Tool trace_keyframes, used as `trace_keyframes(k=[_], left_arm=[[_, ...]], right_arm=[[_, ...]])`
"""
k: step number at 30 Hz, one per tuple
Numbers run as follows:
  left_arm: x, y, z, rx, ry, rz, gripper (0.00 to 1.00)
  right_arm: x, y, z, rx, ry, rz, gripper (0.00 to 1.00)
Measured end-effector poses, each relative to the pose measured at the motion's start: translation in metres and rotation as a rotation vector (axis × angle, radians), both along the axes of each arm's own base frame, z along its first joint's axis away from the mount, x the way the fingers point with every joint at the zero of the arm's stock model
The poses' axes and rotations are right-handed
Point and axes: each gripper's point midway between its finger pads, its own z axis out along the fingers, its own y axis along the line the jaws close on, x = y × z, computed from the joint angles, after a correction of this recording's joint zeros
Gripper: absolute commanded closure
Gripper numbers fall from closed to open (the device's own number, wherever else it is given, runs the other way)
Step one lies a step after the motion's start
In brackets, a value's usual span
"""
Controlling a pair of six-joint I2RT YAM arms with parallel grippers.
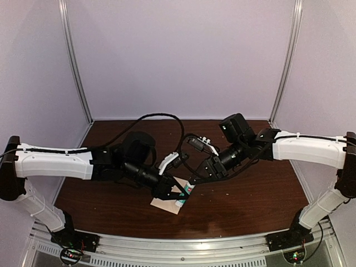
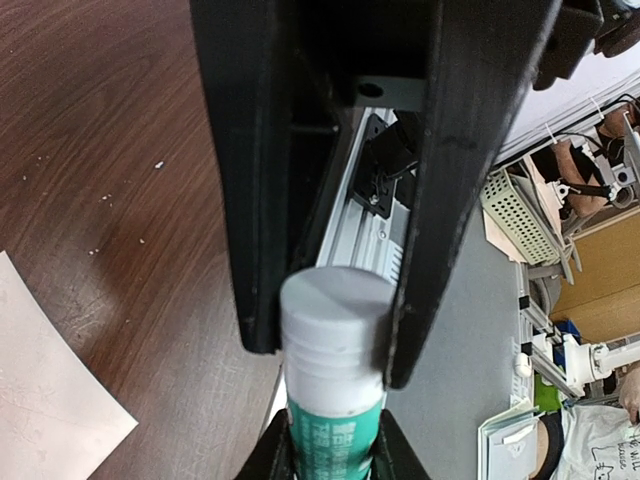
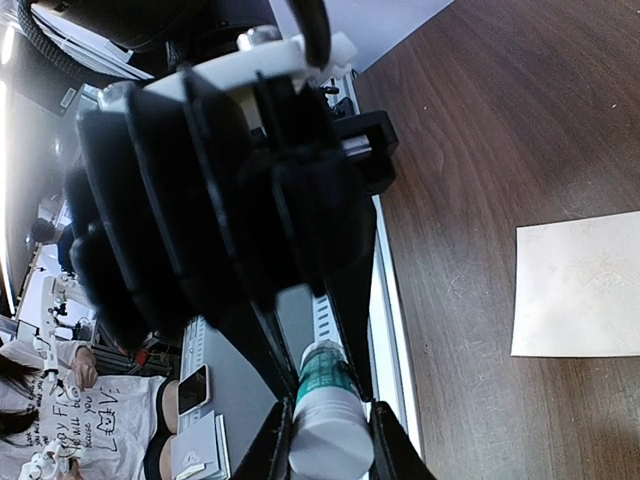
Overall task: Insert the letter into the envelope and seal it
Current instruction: Install the solid glue cap onto the solid glue.
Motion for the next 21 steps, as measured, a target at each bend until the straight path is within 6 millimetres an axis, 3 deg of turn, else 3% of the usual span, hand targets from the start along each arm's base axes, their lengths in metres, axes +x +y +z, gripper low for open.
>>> trace_keyframes(k=[18,21], left_arm=[[-0.0038,0.0076,-0.0047,0.015,-0.002,-0.004,1.0],[-0.0053,0.0082,-0.005,0.014,-0.002,-0.012,1.0]], right_arm=[[-0.0062,0.0086,-0.0042,-0.005,0.003,-0.009,0.9],[-0.0066,0.0094,-0.005,-0.009,-0.003,-0.011,0.86]])
